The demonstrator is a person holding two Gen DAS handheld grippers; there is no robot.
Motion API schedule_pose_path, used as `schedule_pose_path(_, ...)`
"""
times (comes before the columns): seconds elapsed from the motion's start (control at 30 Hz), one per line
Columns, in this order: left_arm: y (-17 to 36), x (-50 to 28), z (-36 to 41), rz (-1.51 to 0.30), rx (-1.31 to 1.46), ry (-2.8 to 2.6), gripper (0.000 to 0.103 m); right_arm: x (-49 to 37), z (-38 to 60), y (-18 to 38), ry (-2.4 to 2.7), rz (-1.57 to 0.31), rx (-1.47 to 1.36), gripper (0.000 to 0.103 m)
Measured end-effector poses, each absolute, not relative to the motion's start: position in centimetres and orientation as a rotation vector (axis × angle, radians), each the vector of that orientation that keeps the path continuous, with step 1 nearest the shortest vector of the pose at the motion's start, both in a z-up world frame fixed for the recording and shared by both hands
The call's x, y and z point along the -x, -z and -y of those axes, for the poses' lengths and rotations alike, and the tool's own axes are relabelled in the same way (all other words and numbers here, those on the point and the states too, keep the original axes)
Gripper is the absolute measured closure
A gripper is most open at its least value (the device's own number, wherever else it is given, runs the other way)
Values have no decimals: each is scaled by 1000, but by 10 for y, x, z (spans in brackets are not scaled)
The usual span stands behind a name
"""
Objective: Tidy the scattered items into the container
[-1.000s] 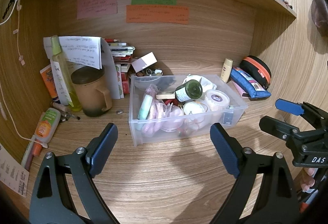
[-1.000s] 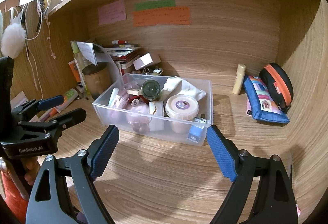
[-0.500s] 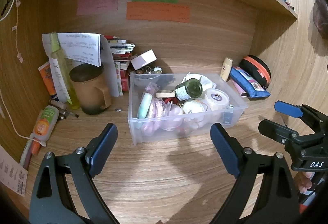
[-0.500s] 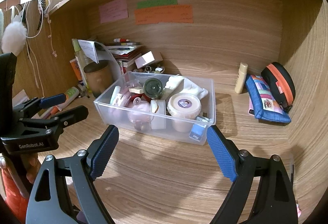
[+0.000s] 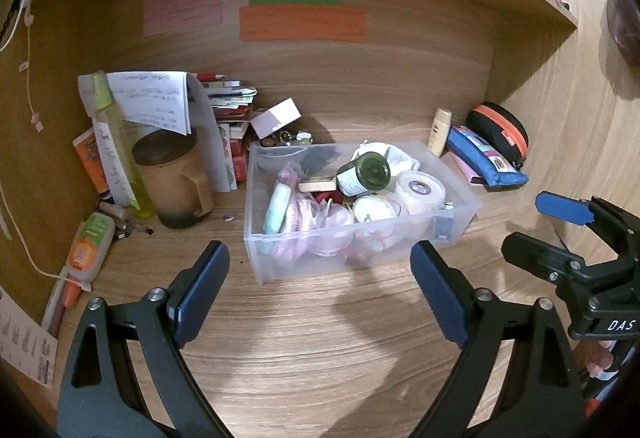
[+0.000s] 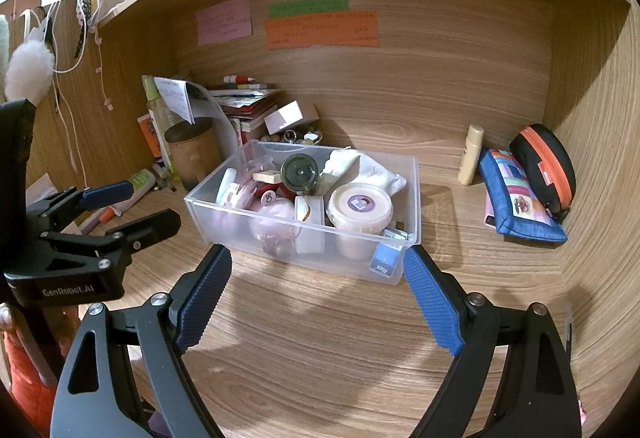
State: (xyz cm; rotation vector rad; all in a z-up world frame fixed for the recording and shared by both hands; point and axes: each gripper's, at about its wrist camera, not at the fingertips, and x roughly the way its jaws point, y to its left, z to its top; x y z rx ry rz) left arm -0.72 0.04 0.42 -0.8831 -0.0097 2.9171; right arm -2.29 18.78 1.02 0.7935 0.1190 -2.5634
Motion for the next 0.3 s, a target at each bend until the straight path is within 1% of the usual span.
schedule_pose_path(0.3, -1, 9, -5, 31, 890, -2896, 10, 23, -188, -10, 2564, -121, -792, 17)
